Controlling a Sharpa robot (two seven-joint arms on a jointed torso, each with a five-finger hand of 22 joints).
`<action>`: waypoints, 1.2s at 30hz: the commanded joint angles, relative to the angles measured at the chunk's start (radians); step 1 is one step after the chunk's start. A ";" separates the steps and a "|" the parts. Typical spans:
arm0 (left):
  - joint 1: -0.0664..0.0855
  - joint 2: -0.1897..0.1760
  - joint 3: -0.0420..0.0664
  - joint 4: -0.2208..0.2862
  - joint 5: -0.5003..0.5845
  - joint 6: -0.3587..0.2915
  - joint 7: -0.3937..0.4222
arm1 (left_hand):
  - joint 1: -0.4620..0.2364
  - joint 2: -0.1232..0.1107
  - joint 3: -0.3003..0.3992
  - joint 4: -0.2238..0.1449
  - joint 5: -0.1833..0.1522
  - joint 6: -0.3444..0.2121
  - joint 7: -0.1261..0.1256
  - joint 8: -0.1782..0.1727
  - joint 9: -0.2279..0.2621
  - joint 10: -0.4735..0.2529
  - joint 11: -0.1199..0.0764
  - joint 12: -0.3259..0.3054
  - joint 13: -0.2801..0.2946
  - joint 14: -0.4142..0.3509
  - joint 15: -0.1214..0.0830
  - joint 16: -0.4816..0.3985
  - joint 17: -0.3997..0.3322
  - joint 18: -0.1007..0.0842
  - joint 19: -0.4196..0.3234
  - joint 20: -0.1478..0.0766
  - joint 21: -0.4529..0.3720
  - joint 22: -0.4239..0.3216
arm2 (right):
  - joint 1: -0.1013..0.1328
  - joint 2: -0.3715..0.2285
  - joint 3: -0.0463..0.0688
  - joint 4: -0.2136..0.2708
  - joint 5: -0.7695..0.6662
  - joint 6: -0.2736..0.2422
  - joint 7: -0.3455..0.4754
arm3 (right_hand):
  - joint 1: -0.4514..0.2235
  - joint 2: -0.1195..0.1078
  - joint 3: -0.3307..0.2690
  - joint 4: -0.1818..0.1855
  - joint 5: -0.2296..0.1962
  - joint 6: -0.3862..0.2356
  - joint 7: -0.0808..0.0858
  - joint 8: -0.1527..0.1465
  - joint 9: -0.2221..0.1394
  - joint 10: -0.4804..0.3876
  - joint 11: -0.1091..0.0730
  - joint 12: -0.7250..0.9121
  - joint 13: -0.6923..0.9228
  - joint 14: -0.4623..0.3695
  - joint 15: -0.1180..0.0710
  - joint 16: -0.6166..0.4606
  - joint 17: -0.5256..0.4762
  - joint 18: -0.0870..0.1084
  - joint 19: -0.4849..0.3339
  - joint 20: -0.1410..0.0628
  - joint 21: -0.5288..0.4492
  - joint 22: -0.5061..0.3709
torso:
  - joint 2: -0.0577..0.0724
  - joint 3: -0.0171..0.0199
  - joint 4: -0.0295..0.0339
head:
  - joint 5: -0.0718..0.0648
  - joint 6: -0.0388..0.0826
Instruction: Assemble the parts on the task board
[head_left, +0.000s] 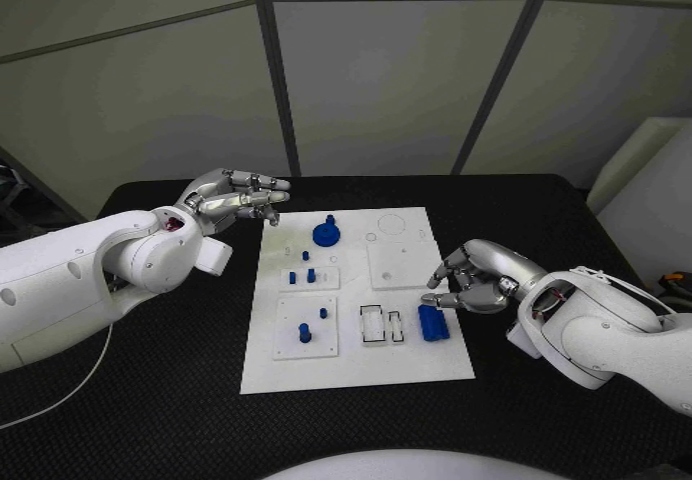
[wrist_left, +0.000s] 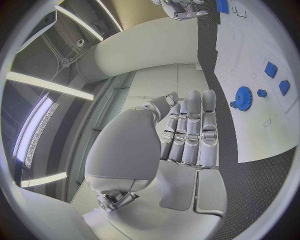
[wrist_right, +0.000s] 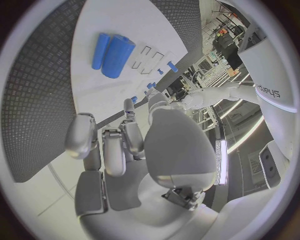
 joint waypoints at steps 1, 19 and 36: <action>0.002 -0.001 0.001 0.003 0.004 0.009 0.003 | -0.007 0.000 -0.004 -0.002 0.002 -0.002 0.002 0.006 0.000 -0.008 0.002 0.004 0.000 -0.004 0.005 -0.004 -0.001 -0.007 -0.007 0.002 -0.001 0.001 | -0.004 -0.006 0.000 0.011 -0.086 0.001 -0.123 | -0.015 -0.006 -0.030 0.013 0.004 -0.008 -0.001 0.008 0.003 0.009 0.000 0.012 0.017 0.094 -0.005 0.009 0.202 -0.010 0.007 -0.001 0.006 0.008 | -0.002 -0.0002 -0.0057 | -0.002 -0.002; 0.002 -0.005 0.000 0.003 0.004 0.010 0.002 | -0.007 0.000 -0.004 -0.002 0.002 -0.002 0.002 0.006 0.000 -0.008 0.002 0.004 0.000 -0.004 0.005 -0.004 -0.001 -0.007 -0.007 0.002 -0.001 0.001 | -0.036 0.006 -0.005 0.028 -0.191 0.072 -0.229 | 0.004 -0.003 -0.095 0.046 0.025 -0.010 -0.003 0.030 0.015 0.014 0.000 0.033 0.055 0.096 -0.004 0.015 0.215 -0.013 0.013 0.000 0.016 0.025 | -0.002 -0.0013 -0.0061 | -0.010 -0.010; 0.001 -0.005 0.000 0.002 0.004 0.013 0.001 | -0.007 0.000 -0.004 -0.002 0.002 -0.002 0.002 0.006 0.000 -0.008 0.002 0.004 0.000 -0.004 0.005 -0.004 -0.001 -0.007 -0.007 0.002 -0.001 0.001 | -0.042 0.048 -0.007 0.017 -0.207 0.122 -0.253 | 0.006 0.001 -0.102 0.049 0.025 -0.005 -0.005 0.037 0.018 0.014 -0.002 0.033 0.058 0.096 -0.005 0.015 0.215 -0.014 0.014 0.000 0.017 0.027 | -0.002 -0.0028 -0.0035 | 0.001 -0.015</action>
